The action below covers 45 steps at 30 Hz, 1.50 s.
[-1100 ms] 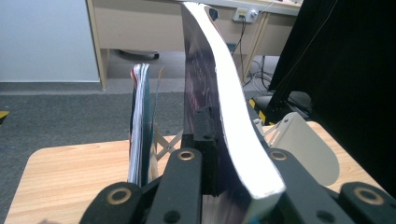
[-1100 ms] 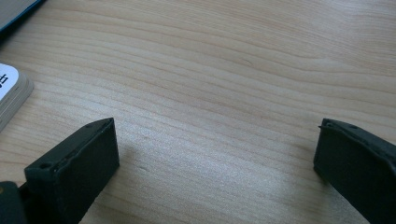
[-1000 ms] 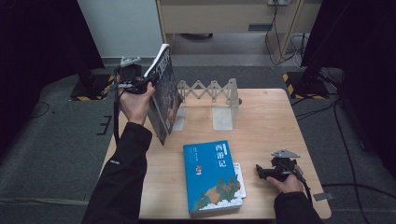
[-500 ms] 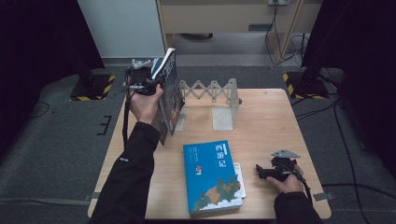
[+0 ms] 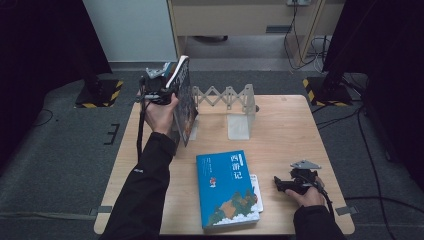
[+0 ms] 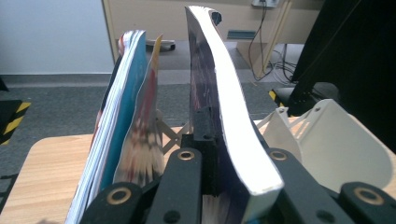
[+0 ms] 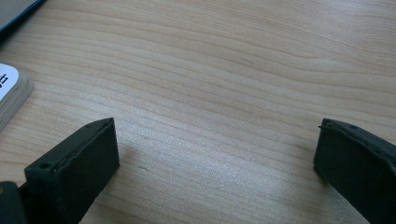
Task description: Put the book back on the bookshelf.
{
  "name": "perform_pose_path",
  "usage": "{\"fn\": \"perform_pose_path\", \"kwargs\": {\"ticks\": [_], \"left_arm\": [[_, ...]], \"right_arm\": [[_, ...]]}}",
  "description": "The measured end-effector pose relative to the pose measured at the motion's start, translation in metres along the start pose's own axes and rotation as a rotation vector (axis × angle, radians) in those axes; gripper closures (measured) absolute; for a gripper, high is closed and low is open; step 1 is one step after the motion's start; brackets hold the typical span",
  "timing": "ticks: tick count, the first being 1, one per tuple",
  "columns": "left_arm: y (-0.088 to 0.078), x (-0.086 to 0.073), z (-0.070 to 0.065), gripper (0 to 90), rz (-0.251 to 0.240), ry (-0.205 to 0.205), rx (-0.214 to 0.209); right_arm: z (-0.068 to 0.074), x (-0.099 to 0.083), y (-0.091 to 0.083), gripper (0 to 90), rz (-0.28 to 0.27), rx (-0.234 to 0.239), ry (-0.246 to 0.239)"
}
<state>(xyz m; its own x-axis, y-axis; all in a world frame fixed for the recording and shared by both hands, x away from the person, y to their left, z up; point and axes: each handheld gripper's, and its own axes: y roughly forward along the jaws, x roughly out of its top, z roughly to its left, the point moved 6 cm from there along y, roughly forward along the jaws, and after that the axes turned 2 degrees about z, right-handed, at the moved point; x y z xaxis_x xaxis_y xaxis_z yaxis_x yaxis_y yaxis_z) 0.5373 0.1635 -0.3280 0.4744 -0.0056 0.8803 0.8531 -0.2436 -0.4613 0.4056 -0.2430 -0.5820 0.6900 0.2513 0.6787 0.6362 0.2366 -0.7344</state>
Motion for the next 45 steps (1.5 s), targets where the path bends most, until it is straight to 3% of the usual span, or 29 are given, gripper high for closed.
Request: {"fn": "perform_pose_path", "kwargs": {"ticks": [5, 9, 19, 39, 45], "left_arm": [[0.006, -0.005, 0.002, 82.3, -0.001, 0.015, 0.032], [0.010, -0.010, 0.007, 82.3, -0.006, -0.003, 0.046], [0.011, -0.013, 0.006, 82.2, -0.016, 0.044, 0.083], [0.008, -0.004, -0.008, 82.1, -0.041, 0.051, 0.028], [0.012, -0.010, -0.013, 82.1, -0.020, 0.039, 0.012]], "right_arm": [[0.000, 0.000, 0.000, 0.4, -0.001, -0.002, 0.000], [0.000, 0.000, 0.000, 0.4, -0.002, -0.001, -0.001], [0.000, 0.000, 0.000, 0.4, -0.002, -0.002, 0.001], [0.000, 0.000, 0.000, 0.4, 0.004, 0.003, 0.000], [0.001, 0.000, 0.000, 0.4, 0.002, 0.002, 0.000]]}}
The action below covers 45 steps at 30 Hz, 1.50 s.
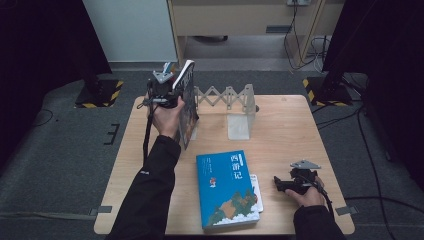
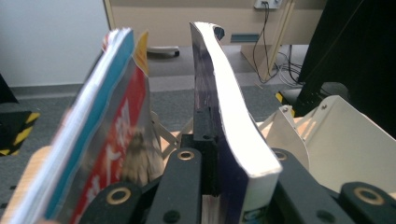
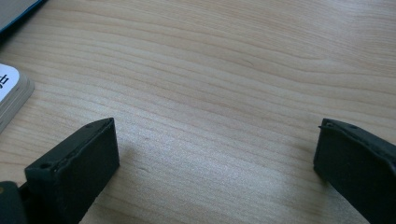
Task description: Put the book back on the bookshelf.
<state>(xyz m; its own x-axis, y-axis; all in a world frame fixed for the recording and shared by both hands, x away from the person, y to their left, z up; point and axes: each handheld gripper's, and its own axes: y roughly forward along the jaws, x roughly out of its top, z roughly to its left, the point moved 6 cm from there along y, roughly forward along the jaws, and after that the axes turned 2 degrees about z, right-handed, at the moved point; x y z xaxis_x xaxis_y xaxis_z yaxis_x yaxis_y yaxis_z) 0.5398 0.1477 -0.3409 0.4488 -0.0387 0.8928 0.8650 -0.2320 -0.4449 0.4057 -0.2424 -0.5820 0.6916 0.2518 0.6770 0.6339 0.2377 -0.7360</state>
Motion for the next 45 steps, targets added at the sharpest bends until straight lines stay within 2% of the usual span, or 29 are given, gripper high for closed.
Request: {"fn": "perform_pose_path", "kwargs": {"ticks": [6, 17, 24, 29, 35, 45], "left_arm": [[0.008, -0.011, -0.002, 82.2, 0.008, 0.006, 0.002], [0.005, -0.008, 0.009, 82.1, -0.036, -0.037, 0.041], [0.005, -0.013, 0.013, 82.1, -0.051, -0.011, 0.085], [0.006, -0.019, 0.017, 82.0, -0.060, -0.021, 0.096], [0.002, -0.024, 0.020, 81.7, -0.052, -0.024, 0.091], [-0.011, -0.041, 0.017, 81.0, 0.007, 0.000, 0.056]], "right_arm": [[0.000, 0.000, 0.000, 0.4, 0.000, 0.000, 0.000], [0.000, 0.000, 0.000, 0.4, 0.000, 0.000, -0.001], [0.000, 0.000, 0.000, 0.4, 0.000, 0.004, -0.005], [0.001, 0.001, 0.001, 0.4, -0.002, 0.003, -0.004], [0.000, 0.001, 0.001, 0.4, -0.003, 0.003, -0.011], [0.001, 0.001, 0.001, 0.6, -0.003, 0.003, -0.009]]}}
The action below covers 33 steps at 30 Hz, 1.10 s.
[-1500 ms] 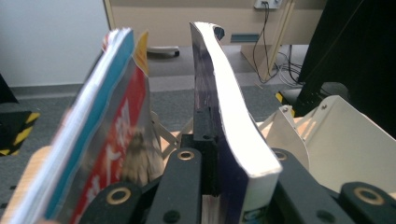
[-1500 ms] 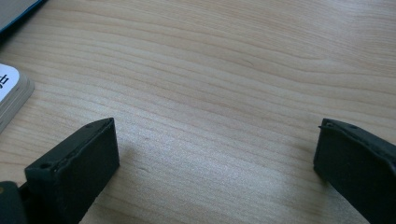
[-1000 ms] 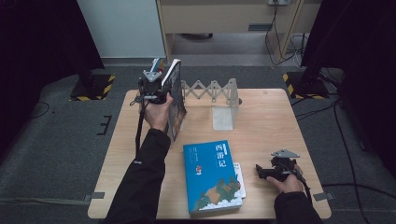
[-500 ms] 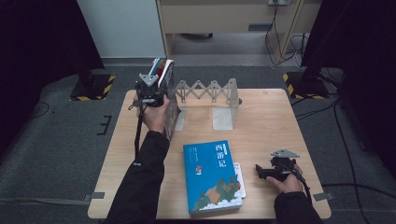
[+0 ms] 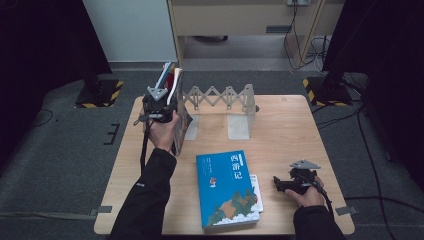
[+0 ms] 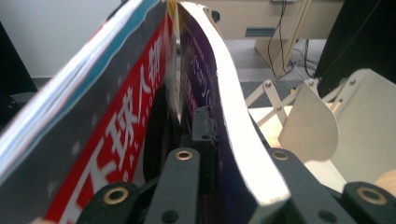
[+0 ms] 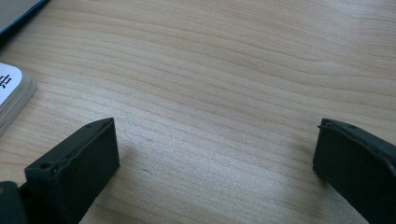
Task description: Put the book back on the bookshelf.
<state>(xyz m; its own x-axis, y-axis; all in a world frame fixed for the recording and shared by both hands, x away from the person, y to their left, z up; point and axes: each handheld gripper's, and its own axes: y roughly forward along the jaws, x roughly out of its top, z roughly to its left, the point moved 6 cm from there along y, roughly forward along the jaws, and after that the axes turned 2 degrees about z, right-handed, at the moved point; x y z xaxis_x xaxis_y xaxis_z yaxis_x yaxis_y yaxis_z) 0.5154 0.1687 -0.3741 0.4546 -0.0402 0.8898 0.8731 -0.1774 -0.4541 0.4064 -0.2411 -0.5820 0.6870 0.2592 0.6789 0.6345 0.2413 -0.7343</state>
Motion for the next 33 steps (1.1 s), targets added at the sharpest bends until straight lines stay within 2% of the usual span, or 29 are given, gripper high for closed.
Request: {"fn": "perform_pose_path", "kwargs": {"ticks": [4, 9, 14, 16, 19, 21, 25, 29, 33], "left_arm": [[-0.004, -0.002, 0.001, 80.7, 0.023, 0.007, 0.001], [-0.005, 0.001, 0.002, 78.7, 0.081, -0.009, -0.004], [0.002, 0.007, 0.002, 77.0, 0.130, -0.010, 0.004], [0.007, 0.007, 0.002, 76.2, 0.167, -0.007, 0.012], [0.011, 0.009, 0.003, 80.8, 0.184, -0.009, 0.030], [0.012, 0.010, 0.004, 82.0, 0.176, -0.002, 0.044], [0.014, 0.013, 0.006, 82.3, 0.130, -0.037, 0.046], [0.021, 0.013, 0.005, 82.3, 0.094, -0.041, 0.059], [0.029, 0.013, 0.005, 82.4, 0.079, -0.052, 0.076]], "right_arm": [[0.000, 0.000, 0.000, 0.6, 0.001, 0.001, 0.001], [0.000, 0.000, 0.000, 0.6, 0.000, 0.001, 0.001], [0.001, 0.000, 0.000, 0.6, 0.001, 0.003, 0.002], [0.001, 0.000, 0.000, 0.6, 0.001, 0.004, 0.001], [0.001, 0.000, 0.000, 0.6, 0.001, 0.006, 0.000], [0.001, 0.000, 0.000, 0.5, 0.000, 0.006, -0.002], [0.001, 0.000, 0.000, 0.5, 0.001, 0.007, -0.001], [0.002, 0.000, 0.000, 0.4, 0.002, 0.007, 0.001], [0.002, 0.000, 0.000, 0.4, 0.002, 0.006, 0.000]]}}
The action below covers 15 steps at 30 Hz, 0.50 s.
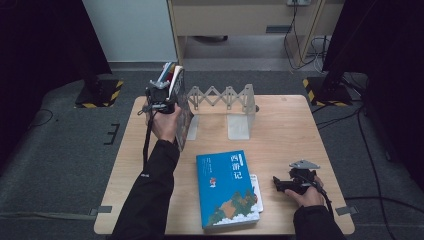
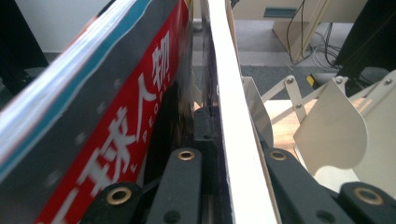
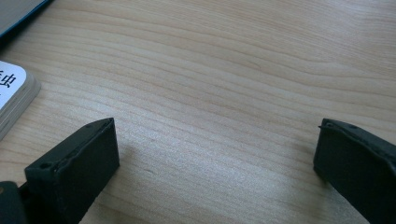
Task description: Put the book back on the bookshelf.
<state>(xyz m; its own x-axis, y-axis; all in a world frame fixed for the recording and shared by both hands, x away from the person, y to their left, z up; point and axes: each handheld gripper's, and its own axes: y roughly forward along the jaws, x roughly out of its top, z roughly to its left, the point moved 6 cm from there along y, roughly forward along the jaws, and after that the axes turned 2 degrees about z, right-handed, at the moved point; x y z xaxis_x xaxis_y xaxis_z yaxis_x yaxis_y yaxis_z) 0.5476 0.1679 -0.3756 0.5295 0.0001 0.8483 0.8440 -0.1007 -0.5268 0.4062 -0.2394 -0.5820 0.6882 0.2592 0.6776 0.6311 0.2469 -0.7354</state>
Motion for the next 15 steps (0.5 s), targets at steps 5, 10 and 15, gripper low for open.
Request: {"fn": "perform_pose_path", "kwargs": {"ticks": [5, 10, 15], "left_arm": [[0.0031, 0.0010, 0.0024, 82.3, -0.016, -0.001, 0.029], [0.0023, -0.0001, 0.0014, 82.1, -0.021, 0.008, 0.041], [0.0002, -0.0033, 0.0015, 78.8, -0.022, 0.024, 0.049]], "right_arm": [[-0.0001, 0.0003, 0.0003, 0.4, -0.002, 0.003, -0.007], [0.0001, 0.0003, 0.0004, 0.4, -0.001, 0.003, -0.008], [0.0004, 0.0002, 0.0003, 0.4, 0.000, 0.004, -0.008]]}}
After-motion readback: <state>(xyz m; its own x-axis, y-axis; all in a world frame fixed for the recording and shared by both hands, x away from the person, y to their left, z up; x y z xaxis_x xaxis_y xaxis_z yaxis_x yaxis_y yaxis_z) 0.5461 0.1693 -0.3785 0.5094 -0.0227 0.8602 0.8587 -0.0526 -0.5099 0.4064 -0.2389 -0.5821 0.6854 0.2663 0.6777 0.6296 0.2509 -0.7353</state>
